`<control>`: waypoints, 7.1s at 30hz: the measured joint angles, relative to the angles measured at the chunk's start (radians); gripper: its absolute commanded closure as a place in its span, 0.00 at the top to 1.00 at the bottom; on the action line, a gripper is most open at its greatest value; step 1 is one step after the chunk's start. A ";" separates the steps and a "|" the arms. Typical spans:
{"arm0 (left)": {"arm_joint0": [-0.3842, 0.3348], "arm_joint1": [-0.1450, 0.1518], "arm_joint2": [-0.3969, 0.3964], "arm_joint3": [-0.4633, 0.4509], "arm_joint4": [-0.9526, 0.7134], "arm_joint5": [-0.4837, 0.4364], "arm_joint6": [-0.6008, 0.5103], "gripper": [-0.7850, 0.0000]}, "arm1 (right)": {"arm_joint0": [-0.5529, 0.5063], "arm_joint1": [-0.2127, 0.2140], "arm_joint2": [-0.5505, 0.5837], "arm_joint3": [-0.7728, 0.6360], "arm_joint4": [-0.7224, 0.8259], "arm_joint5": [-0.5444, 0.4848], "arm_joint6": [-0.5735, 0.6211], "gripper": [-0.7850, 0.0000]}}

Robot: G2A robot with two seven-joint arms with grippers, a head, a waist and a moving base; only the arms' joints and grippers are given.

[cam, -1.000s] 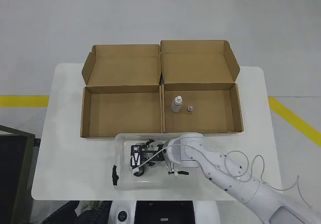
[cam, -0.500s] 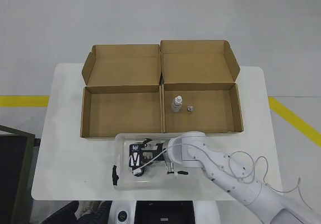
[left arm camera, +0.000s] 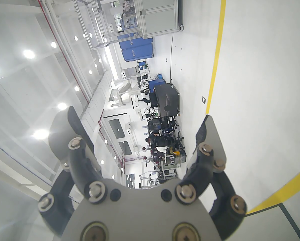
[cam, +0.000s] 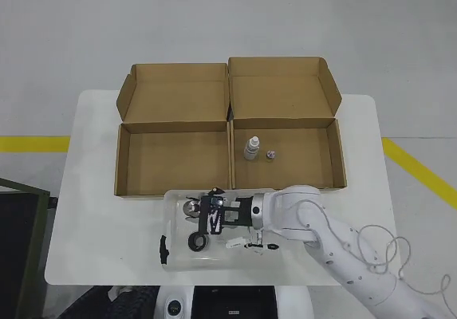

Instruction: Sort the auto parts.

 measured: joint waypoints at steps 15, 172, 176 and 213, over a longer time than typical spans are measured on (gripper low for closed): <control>0.000 0.000 0.000 0.000 0.000 0.000 0.000 1.00 | -0.158 0.052 0.246 -0.109 0.098 -0.042 -0.136 0.00; 0.000 0.000 0.000 0.000 0.000 0.000 0.000 1.00 | 0.129 -0.142 -0.050 0.055 -0.126 0.015 0.288 0.37; 0.000 0.000 0.000 0.000 0.000 0.000 0.000 1.00 | 0.054 -0.124 -0.034 -0.015 -0.125 -0.021 0.285 0.37; 0.000 0.000 0.000 0.000 0.000 0.000 0.000 1.00 | -0.203 -0.041 0.006 -0.094 -0.255 -0.108 0.250 0.43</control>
